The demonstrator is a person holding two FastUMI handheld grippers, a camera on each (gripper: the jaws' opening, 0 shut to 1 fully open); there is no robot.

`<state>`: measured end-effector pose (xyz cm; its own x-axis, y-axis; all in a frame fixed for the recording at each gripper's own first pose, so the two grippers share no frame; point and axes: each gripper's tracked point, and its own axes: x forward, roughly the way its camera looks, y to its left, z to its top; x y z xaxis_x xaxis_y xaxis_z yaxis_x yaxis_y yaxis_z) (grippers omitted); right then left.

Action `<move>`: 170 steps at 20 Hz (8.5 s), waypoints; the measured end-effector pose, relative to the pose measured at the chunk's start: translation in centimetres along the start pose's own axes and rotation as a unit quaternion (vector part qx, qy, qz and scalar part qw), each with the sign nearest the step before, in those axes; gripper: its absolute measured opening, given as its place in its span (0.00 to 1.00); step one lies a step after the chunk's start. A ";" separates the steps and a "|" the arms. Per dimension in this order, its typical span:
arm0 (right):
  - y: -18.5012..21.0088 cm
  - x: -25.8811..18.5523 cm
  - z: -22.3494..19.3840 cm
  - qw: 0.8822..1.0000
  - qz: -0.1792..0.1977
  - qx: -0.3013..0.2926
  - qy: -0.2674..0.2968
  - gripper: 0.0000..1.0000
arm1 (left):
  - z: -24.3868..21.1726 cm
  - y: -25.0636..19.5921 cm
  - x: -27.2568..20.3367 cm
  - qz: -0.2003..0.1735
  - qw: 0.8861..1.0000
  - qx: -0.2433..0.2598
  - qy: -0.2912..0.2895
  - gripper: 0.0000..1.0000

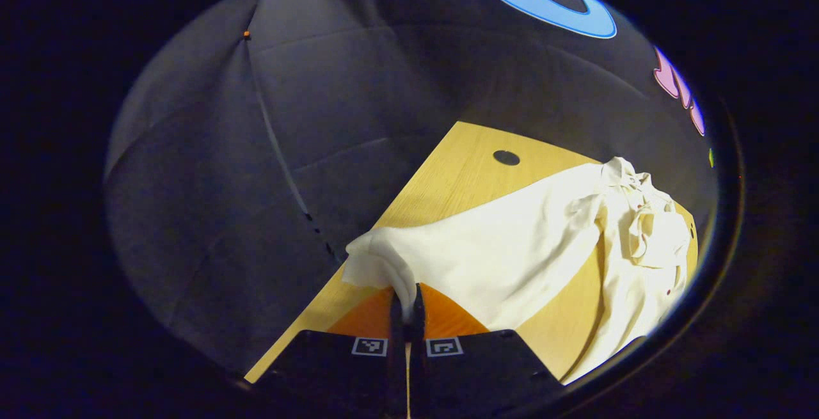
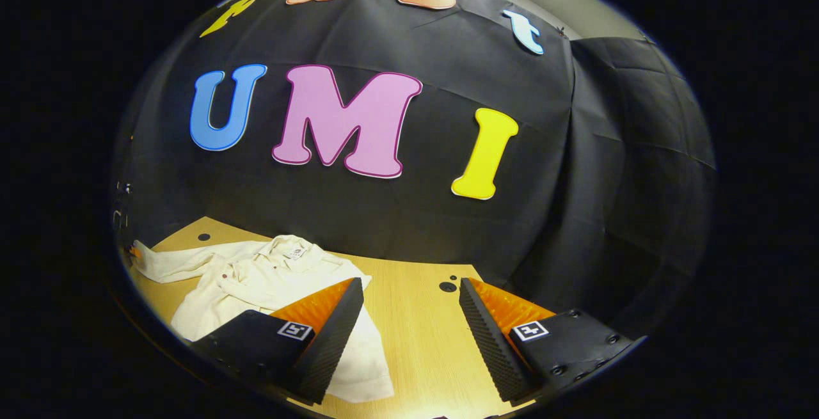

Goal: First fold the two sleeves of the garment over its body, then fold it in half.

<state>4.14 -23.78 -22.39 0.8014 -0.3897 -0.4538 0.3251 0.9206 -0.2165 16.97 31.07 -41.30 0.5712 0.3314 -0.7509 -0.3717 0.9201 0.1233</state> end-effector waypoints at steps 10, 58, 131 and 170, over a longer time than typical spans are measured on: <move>-3.5 1.2 -2.6 1.000 -0.020 0.013 0.021 0.97 | 12.4 -25.9 -7.8 -0.179 0.972 0.085 -0.124 0.07; 5.6 -1.0 -31.4 0.900 0.074 0.097 0.419 0.96 | -20.8 -21.6 -11.7 -0.142 0.965 0.177 0.132 0.99; 10.8 8.7 5.6 0.994 0.083 0.066 -0.017 0.97 | 18.4 -33.9 -31.6 -0.255 0.890 0.082 -0.368 0.95; 13.2 -16.9 10.4 0.961 0.233 0.057 -0.134 0.96 | 4.1 -22.0 -50.2 -0.139 0.916 0.011 -0.376 0.95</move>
<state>0.17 -4.75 -8.58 0.9690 0.0734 -0.2357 -0.0612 0.9964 0.0587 -0.58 -5.00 -3.66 0.9871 0.1268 -0.0979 -0.1260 0.9919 0.0145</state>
